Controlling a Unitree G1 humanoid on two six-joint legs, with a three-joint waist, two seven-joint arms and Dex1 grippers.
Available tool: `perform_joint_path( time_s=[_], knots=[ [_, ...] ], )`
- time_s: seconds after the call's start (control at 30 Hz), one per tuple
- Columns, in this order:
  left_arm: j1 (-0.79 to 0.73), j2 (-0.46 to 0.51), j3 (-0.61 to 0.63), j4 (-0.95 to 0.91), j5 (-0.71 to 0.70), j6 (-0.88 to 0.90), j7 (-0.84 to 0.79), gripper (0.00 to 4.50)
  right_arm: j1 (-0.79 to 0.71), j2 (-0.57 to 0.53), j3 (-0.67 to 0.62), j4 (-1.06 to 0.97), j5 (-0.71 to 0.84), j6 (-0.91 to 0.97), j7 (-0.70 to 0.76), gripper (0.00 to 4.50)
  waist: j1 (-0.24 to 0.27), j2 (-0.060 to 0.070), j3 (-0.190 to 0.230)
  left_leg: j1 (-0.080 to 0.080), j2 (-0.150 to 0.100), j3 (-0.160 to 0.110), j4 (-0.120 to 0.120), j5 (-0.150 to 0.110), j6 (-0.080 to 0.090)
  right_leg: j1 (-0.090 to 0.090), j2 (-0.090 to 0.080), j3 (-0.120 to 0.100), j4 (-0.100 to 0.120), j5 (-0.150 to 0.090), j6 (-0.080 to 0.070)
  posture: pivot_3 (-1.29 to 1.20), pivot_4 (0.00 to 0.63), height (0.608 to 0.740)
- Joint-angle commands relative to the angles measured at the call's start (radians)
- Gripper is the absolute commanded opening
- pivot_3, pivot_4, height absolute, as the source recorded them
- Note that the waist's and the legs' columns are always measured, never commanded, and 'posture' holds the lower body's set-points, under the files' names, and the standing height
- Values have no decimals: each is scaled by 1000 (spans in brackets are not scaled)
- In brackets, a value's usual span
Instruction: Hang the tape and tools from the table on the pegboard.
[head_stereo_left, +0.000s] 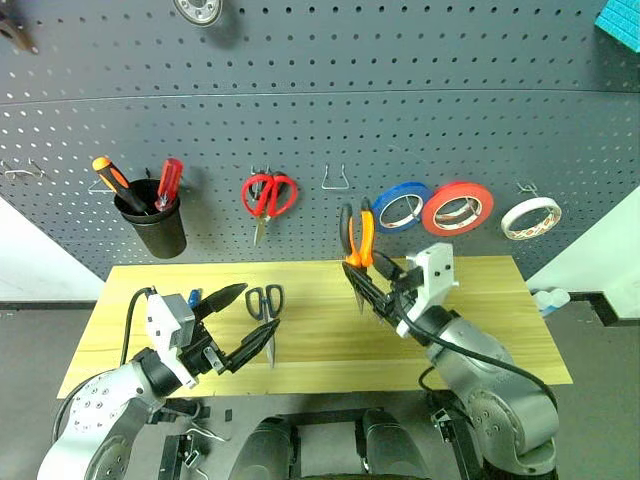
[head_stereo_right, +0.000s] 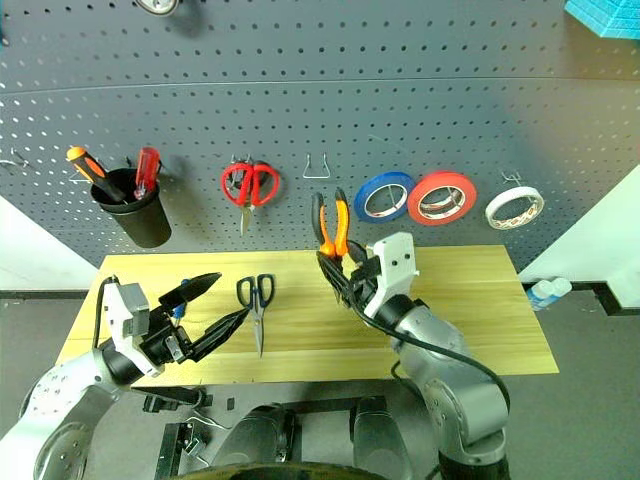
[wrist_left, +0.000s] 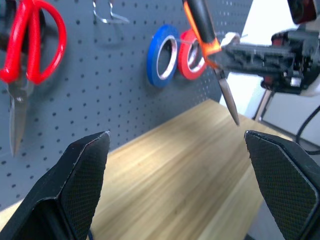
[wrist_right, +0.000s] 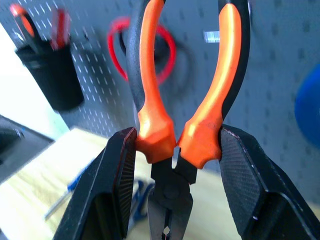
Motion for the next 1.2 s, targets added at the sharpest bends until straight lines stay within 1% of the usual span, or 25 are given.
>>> perform_joint_path(
  time_s=[0.03, 0.13, 0.2, 0.27, 0.6, 0.93, 1.2],
  knots=[
    [12, -12, 14, -3, 1, -40, -4, 4500, -130, 43, 4, -24, 16, -38, -46, 2090, 0, 1, 0, 0, 0, 0, 0, 0, 0, 0, 0, 0, 0, 0, 0, 64, 89, 724],
    [20, -14, 7, 0, 8, -48, -6, 4500, -228, 68, 20, 1, -1, -49, -74, 2090, 2, 0, -1, 0, 0, -1, 0, 0, 0, 0, 0, -1, 0, 0, 0, 63, 86, 724],
    [19, -18, -3, 3, 13, -52, -2, 4500, -316, 91, 32, 53, -24, -79, -95, 2090, 2, 0, -2, -1, 0, -1, 0, 0, 0, -1, 0, -1, 0, 0, 0, 63, 87, 724],
    [22, -22, -8, 5, 14, -58, 0, 4500, -354, 102, 44, 89, -40, -104, -104, 2090, 2, 0, -2, -1, 0, -1, 0, 0, 0, -1, 0, -1, 0, 0, -1, 64, 87, 724],
    [18, -48, -16, 7, 20, -80, 6, 4500, -474, 172, 114, 322, -159, -310, -143, 2090, 0, 0, -2, -1, 0, -1, 0, 0, 0, -2, 0, -1, 0, 0, -1, 71, 101, 724],
    [27, -55, -23, -20, 13, -74, 22, 4500, -566, 211, 89, 568, -230, -496, -173, 2090, 0, 1, -2, -1, 0, -1, -1, 0, 0, -2, 0, -1, 0, 0, -1, 83, 119, 724],
    [41, -46, -16, -39, 5, -71, 31, 4500, -613, 227, 66, 706, -255, -605, -182, 2090, 0, 2, -1, -1, 0, -1, -1, 0, 0, -3, 1, -1, 0, 0, -1, 103, 125, 724]
  ],
)
